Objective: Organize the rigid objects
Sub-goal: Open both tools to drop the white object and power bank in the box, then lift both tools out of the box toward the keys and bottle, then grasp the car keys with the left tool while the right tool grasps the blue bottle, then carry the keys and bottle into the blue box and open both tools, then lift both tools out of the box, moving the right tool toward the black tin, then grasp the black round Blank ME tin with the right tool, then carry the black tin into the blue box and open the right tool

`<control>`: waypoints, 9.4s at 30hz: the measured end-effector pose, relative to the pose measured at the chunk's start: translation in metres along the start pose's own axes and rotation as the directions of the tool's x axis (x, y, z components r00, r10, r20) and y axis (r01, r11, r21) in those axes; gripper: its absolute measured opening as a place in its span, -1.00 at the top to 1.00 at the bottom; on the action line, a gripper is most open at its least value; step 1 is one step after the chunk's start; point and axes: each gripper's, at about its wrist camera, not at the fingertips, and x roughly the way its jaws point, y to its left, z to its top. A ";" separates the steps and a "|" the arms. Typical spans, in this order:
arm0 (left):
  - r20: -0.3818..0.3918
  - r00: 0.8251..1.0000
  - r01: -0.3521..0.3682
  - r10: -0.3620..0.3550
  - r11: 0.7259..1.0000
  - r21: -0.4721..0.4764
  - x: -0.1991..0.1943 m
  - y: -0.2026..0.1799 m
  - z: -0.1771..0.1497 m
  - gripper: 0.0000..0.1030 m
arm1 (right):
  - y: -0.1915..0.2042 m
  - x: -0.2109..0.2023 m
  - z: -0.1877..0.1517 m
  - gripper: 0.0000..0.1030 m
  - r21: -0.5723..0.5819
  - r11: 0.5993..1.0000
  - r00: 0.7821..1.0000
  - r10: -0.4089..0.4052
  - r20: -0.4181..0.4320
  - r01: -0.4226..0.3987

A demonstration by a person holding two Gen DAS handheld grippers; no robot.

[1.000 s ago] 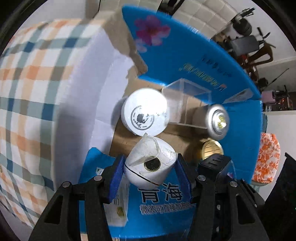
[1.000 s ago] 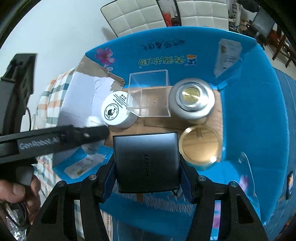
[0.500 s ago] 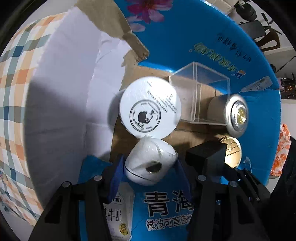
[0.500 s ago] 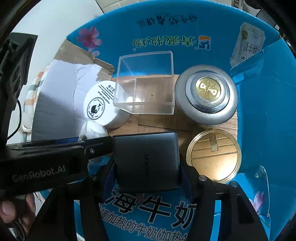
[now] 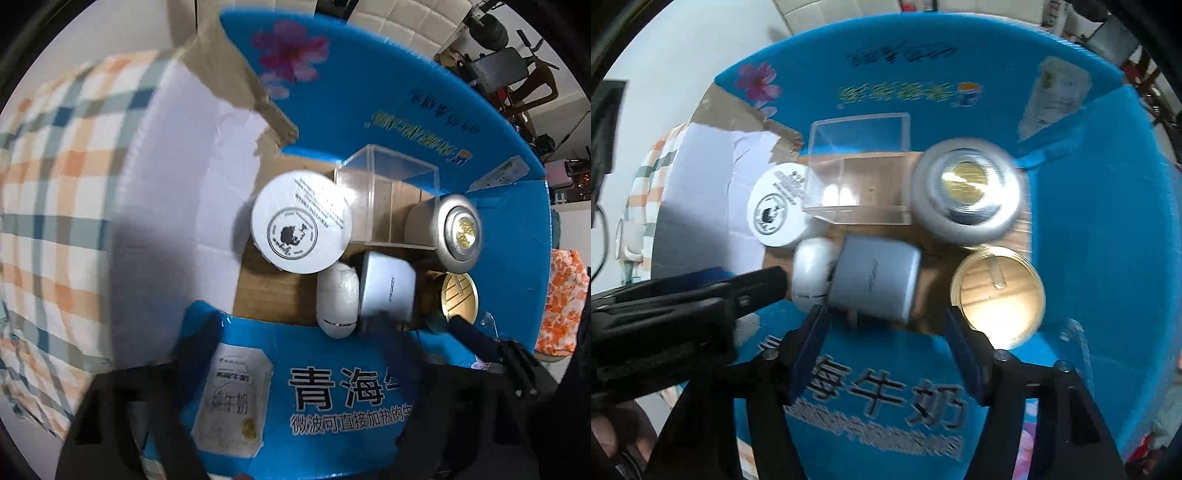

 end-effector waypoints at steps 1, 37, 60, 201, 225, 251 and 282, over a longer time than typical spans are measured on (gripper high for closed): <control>0.020 1.000 -0.006 0.005 1.000 0.007 -0.006 -0.001 -0.003 -0.86 | -0.004 -0.005 -0.001 -0.55 0.008 1.000 1.000 -0.014 0.014 0.014; 0.439 0.892 -0.143 0.112 0.989 0.038 -0.201 -0.055 -0.117 -1.00 | -0.042 -0.252 -0.111 -0.89 -0.042 0.999 0.957 -0.020 0.288 0.034; 0.191 0.977 -0.004 -0.089 0.900 0.437 -0.042 -0.287 -0.134 -1.00 | -0.341 -0.182 -0.160 -0.89 0.376 0.899 0.967 -0.254 0.028 0.225; 0.347 0.929 -0.163 0.125 0.983 0.083 -0.121 -0.041 -0.069 -0.99 | -0.051 -0.154 -0.059 -0.79 0.048 0.993 0.974 -0.112 0.197 0.104; 0.401 0.913 -0.123 0.070 0.986 0.109 -0.195 -0.070 -0.131 -0.99 | -0.061 -0.269 -0.123 -0.91 0.029 0.999 0.951 -0.047 0.306 0.040; 0.220 0.971 -0.129 0.090 0.978 0.166 -0.007 -0.133 -0.035 -0.99 | -0.262 -0.027 -0.048 -0.91 0.565 0.825 0.999 0.010 0.043 -0.033; 0.252 0.964 -0.114 0.079 0.985 0.127 -0.023 -0.124 -0.061 -0.99 | -0.236 -0.051 -0.073 -0.53 0.466 0.879 0.992 -0.123 0.028 0.096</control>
